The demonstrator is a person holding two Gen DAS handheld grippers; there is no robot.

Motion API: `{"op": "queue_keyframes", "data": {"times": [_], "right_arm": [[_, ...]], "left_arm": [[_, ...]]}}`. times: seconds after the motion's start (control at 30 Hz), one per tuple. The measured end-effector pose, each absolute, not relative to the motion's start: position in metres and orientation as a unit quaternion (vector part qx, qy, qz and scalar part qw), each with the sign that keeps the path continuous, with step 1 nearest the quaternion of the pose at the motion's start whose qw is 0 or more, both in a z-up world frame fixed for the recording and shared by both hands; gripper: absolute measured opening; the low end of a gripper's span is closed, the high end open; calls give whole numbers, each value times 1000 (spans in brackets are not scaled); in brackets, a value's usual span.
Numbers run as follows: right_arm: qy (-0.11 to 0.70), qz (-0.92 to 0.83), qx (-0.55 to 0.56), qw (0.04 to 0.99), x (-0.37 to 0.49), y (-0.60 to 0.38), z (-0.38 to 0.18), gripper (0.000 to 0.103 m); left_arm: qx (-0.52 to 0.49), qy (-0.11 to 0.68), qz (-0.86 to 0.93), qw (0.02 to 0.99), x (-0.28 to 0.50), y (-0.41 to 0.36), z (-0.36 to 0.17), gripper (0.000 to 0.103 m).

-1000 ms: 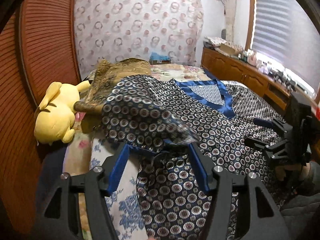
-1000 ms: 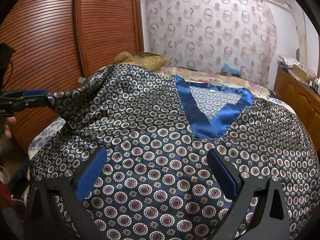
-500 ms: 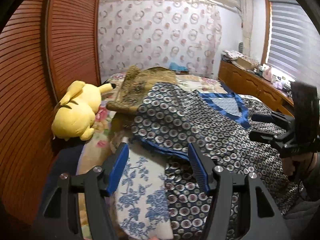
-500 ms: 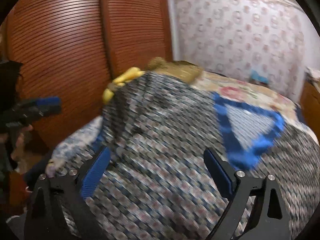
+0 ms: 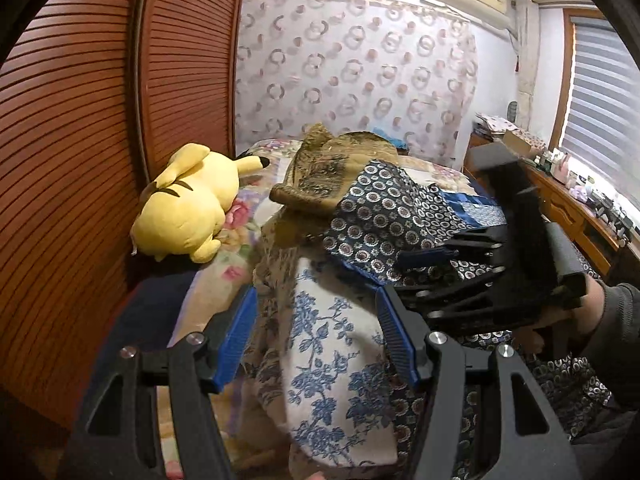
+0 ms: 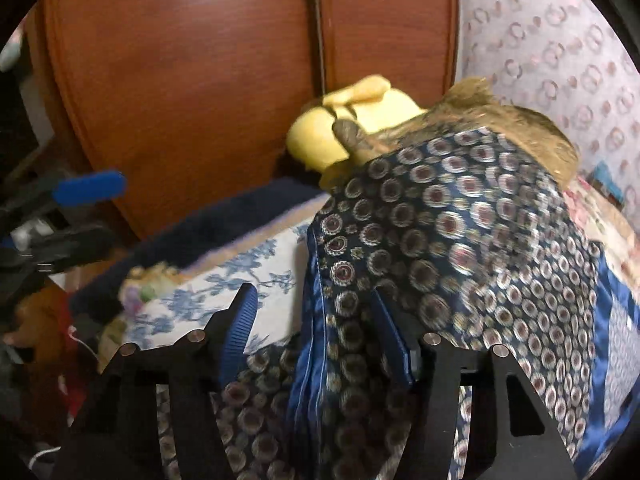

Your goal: Fold small clothes

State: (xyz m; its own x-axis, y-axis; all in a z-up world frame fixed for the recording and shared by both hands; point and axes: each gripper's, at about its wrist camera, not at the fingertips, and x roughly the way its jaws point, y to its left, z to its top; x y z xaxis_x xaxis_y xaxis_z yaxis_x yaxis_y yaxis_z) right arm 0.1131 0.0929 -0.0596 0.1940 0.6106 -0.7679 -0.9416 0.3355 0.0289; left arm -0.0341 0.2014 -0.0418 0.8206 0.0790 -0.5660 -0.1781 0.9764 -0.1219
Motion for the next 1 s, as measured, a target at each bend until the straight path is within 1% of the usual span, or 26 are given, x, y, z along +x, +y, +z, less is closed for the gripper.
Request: {"op": "queue_keyframes", "data": {"times": [0.1, 0.13, 0.17, 0.2, 0.27, 0.37, 0.47, 0.63, 0.77, 0.87, 0.93, 1.0], "right_arm": [[359, 507, -267, 737, 110, 108, -75, 49], [358, 499, -280, 738, 109, 113, -81, 43], [358, 493, -289, 739, 109, 117, -86, 34], [359, 488, -294, 739, 109, 119, -89, 29], [358, 490, -293, 739, 108, 120, -91, 9], [352, 491, -293, 741, 107, 118, -89, 5], [341, 498, -252, 756, 117, 99, -70, 3], [302, 497, -164, 797, 128, 51, -23, 2], [282, 457, -120, 835, 145, 1, 0, 2], [307, 417, -102, 850, 164, -38, -5, 2], [323, 391, -114, 854, 169, -52, -16, 3], [349, 378, -125, 849, 173, -61, -29, 9]], "left_arm": [[-86, 293, 71, 949, -35, 204, -45, 61], [-86, 294, 72, 949, -36, 205, -46, 61], [-87, 295, 72, 949, -36, 204, -48, 61], [-88, 296, 73, 948, -36, 204, -49, 61], [-88, 297, 73, 948, -36, 204, -51, 61], [-87, 299, 71, 948, -35, 203, -52, 61], [-87, 300, 68, 947, -33, 200, -53, 61], [-84, 303, 58, 948, -27, 194, -54, 61], [-82, 305, 46, 948, -22, 186, -54, 61], [-79, 309, 37, 947, -17, 178, -57, 61], [-77, 311, 31, 947, -13, 172, -59, 61], [-77, 313, 23, 946, -9, 166, -59, 61]]}}
